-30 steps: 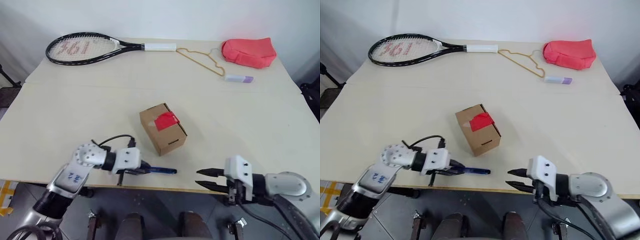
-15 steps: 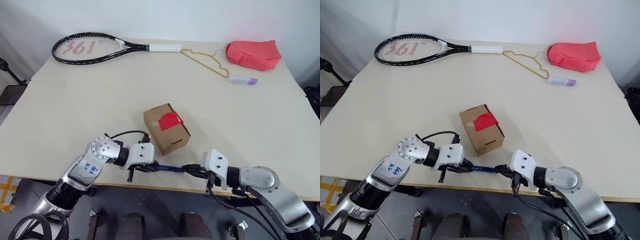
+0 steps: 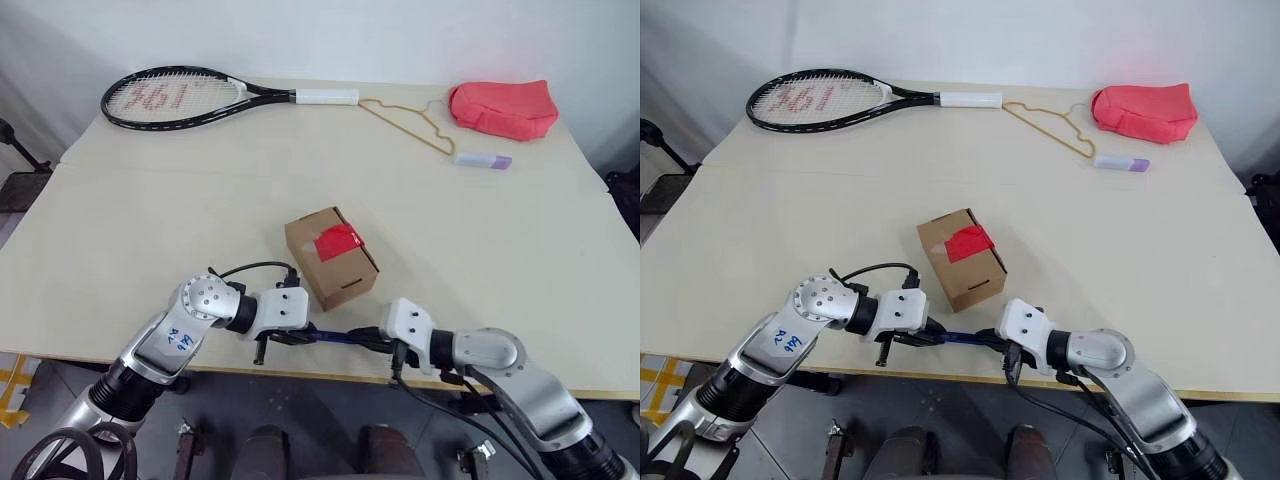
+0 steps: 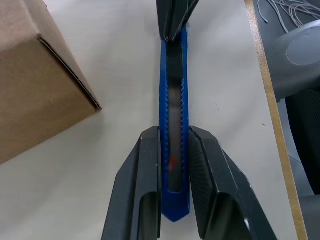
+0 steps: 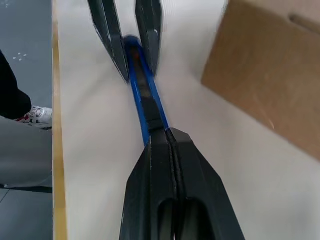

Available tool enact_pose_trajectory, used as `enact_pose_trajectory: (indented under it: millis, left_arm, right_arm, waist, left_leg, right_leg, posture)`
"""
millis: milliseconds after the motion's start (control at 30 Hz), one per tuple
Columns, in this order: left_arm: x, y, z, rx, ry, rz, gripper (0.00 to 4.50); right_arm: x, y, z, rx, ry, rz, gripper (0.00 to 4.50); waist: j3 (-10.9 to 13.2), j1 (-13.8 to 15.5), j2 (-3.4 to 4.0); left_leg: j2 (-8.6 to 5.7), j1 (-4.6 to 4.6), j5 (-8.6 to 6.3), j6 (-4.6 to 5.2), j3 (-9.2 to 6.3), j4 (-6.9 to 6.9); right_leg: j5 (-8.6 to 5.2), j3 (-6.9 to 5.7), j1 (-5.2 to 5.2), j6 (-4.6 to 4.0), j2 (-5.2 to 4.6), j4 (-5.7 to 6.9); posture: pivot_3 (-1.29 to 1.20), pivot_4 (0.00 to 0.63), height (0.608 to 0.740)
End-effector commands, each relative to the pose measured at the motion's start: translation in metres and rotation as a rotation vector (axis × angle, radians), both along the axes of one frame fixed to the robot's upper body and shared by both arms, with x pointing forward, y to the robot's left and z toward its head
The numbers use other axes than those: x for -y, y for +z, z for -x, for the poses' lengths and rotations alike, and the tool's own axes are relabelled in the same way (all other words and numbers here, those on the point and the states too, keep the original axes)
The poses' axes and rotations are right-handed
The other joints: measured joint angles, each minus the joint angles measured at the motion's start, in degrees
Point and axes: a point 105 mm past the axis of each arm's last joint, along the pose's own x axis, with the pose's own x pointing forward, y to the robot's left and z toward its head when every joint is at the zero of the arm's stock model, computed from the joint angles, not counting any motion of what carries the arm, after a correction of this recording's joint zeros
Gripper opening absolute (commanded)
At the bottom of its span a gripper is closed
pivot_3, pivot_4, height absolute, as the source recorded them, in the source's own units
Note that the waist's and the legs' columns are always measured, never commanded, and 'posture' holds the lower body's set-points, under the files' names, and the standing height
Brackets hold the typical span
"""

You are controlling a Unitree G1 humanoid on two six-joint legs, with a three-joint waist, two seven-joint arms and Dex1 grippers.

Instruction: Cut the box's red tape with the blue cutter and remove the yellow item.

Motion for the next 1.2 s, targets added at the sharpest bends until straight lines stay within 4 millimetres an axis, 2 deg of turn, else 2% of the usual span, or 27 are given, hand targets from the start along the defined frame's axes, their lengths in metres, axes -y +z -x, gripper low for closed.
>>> enact_pose_trajectory:
  millis: [33,167,233,300,367,433,500,600,700,767,900,1200]
  left_arm:
    - [-0.001,-0.022,0.008,-0.066,0.000,-0.061,0.45]
    - [0.000,-0.021,0.007,-0.059,-0.001,-0.051,0.45]
    - [0.002,-0.018,0.007,-0.034,-0.013,-0.018,0.45]
    - [0.005,-0.007,0.004,0.042,-0.024,0.107,0.45]
    - [0.004,0.007,0.001,0.152,-0.035,0.262,0.45]
    - [-0.005,0.015,0.003,0.284,-0.076,0.340,0.45]
    - [-0.013,0.013,0.008,0.356,-0.131,0.329,0.45]
    - [-0.015,0.015,0.007,0.417,-0.147,0.336,0.45]
    - [-0.009,0.018,0.001,0.451,-0.167,0.335,0.45]
    - [-0.005,0.019,-0.004,0.464,-0.169,0.332,0.45]
    - [0.000,0.024,-0.006,0.485,-0.183,0.334,0.45]
    - [0.000,0.026,-0.009,0.494,-0.159,0.334,0.45]
  right_arm:
    - [-0.009,-0.004,0.002,-0.008,0.032,-0.006,0.03]
    - [-0.011,-0.001,-0.001,-0.004,0.035,-0.017,0.03]
    - [-0.008,0.008,0.004,0.003,0.051,-0.058,0.03]
    - [0.002,0.034,0.012,-0.022,0.014,-0.212,0.03]
    - [0.014,0.056,0.023,-0.117,-0.025,-0.355,0.38]
    - [0.027,0.069,0.024,-0.151,-0.109,-0.416,0.93]
    - [0.035,0.070,0.031,-0.260,-0.154,-0.425,1.65]
    - [0.047,0.055,0.037,-0.506,-0.289,-0.384,2.67]
    - [0.042,0.048,0.039,-0.662,-0.342,-0.386,3.74]
    - [0.036,0.048,0.037,-0.707,-0.344,-0.380,4.46]
    - [0.018,0.055,0.026,-0.766,-0.340,-0.448,4.46]
    - [0.009,0.051,0.009,-0.819,-0.410,-0.484,4.46]
  waist:
    - [0.0,0.0,0.00]
    - [0.0,0.1,0.00]
    - [0.0,0.1,0.00]
    - [0.0,0.3,0.05]
    - [0.0,0.2,0.07]
    - [0.1,0.1,0.00]
    - [0.1,-0.1,-0.02]
    - [0.1,-0.1,0.01]
    - [0.1,-0.1,0.00]
    - [0.1,-0.1,0.01]
    - [0.1,-0.4,0.01]
    - [0.1,-0.6,0.01]
  left_leg:
    - [0.00,0.00,0.00,0.00,0.00,0.00]
    - [0.00,0.00,0.00,0.00,0.00,0.01]
    - [0.00,0.00,0.00,0.00,-0.01,0.01]
    - [-0.01,-0.04,0.00,0.01,-0.01,0.01]
    - [-0.02,-0.09,-0.04,0.03,-0.04,0.01]
    - [0.03,-0.23,-0.05,0.03,-0.06,0.05]
    - [0.08,-0.27,-0.05,0.02,-0.06,0.09]
    - [0.10,-0.23,-0.05,0.03,-0.05,0.06]
    - [0.10,-0.23,-0.18,0.26,-0.02,0.08]
    - [0.08,-0.25,-0.19,0.29,0.03,0.09]
    - [0.08,-0.29,-0.11,0.15,0.05,0.09]
    - [0.09,-0.44,-0.12,0.16,0.04,0.09]
  right_leg:
    - [0.00,0.00,0.00,0.00,0.00,0.00]
    - [0.00,0.00,0.01,0.00,0.00,0.01]
    - [0.00,0.00,0.01,0.00,-0.01,0.01]
    - [0.00,0.00,0.01,0.00,-0.02,-0.01]
    - [0.01,0.00,-0.02,0.02,-0.07,0.03]
    - [0.07,-0.06,-0.06,0.13,-0.07,0.07]
    - [0.10,-0.10,-0.16,0.17,-0.07,0.04]
    - [0.09,-0.10,-0.19,0.15,-0.07,0.04]
    - [0.10,-0.08,-0.18,0.14,-0.09,0.04]
    - [0.10,-0.06,-0.20,0.14,-0.09,0.03]
    - [0.10,-0.05,-0.29,0.16,-0.05,0.04]
    - [0.16,-0.08,-0.36,0.26,-0.08,0.04]
  posture:
    - [0.00,0.150,0.740]
    - [0.00,0.150,0.740]
    - [0.00,0.150,0.740]
    - [0.00,0.150,0.740]
    - [0.00,0.150,0.740]
    - [0.00,0.150,0.740]
    - [0.00,0.150,0.740]
    - [0.00,0.150,0.740]
    - [0.00,0.150,0.740]
    - [0.00,0.150,0.740]
    - [0.00,0.150,0.740]
    - [0.00,0.150,0.740]
